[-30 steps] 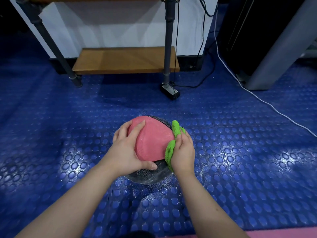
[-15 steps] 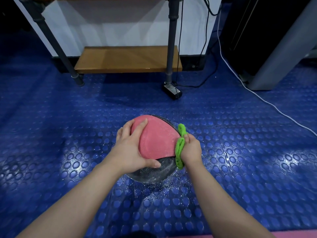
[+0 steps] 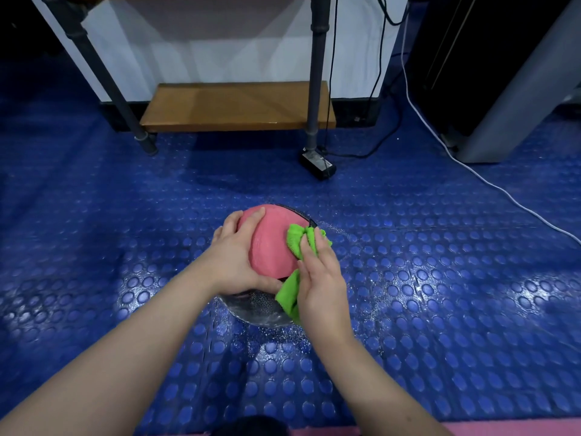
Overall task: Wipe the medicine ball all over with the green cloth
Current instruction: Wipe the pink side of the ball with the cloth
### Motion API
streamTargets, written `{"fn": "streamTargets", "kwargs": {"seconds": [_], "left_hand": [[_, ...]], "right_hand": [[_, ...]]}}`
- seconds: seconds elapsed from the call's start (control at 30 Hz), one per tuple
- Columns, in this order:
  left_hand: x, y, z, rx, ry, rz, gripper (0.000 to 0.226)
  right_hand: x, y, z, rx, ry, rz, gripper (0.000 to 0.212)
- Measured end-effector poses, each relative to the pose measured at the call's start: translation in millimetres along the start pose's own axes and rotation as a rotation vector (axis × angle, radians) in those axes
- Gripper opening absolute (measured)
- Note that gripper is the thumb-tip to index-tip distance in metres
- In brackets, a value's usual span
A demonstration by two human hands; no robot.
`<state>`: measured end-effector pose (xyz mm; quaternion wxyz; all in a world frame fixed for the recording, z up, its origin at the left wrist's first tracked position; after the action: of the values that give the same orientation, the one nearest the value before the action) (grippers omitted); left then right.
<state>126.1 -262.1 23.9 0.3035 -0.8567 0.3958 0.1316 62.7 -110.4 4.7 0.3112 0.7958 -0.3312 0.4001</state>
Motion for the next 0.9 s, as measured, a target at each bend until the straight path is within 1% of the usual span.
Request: {"fn": "streamTargets", "kwargs": {"seconds": [0.1,0.17,0.3,0.37,0.47,0.5,0.53,0.6,0.73,0.83,0.9], "left_hand": [[4,-1,-3,0.005,-0.029,0.012,0.144],[6,-2,-3,-0.006,-0.062,0.011,0.144],[15,-4,-1,-0.006,-0.126,0.005,0.144],[16,-5,2,-0.017,-0.161,0.014,0.144],[14,-8,7,-0.08,-0.187,-0.005,0.146],[14,-9,8,-0.095,-0.184,-0.014,0.146],[13,-10,9,-0.105,-0.176,-0.023,0.145],[11,-11,10,-0.119,-0.16,-0.042,0.14],[8,-8,6,-0.103,-0.138,-0.074,0.14],[5,-7,8,-0.102,-0.136,-0.053,0.141],[3,-9,11,-0.12,-0.143,-0.047,0.141]], "right_hand": [[2,-3,4,-0.007,-0.06,-0.084,0.041],[2,-9,5,0.011,-0.075,-0.105,0.043],[-2,-19,-3,0.056,-0.123,-0.227,0.045],[-4,-10,-11,0.042,-0.092,-0.166,0.044],[-1,13,-23,0.0,0.052,0.059,0.038],[1,18,-23,-0.001,0.082,0.104,0.037],[3,21,-21,0.001,0.094,0.111,0.036],[9,16,-14,0.017,0.064,0.067,0.035],[11,-4,-7,0.019,-0.108,-0.107,0.04],[5,-3,-14,0.048,-0.159,-0.13,0.043],[2,6,-19,0.067,-0.174,-0.09,0.043]]}}
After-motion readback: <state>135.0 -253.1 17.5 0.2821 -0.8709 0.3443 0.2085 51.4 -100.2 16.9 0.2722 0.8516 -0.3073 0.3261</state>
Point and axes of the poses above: each hand's wrist, its own y-axis towards the middle knuckle, its own z-axis out of the palm, x = y × z, the point moved 6 cm from there along y, towards the middle knuckle, and after that the axes turned 5 degrees about -z, right-handed, at the moved point
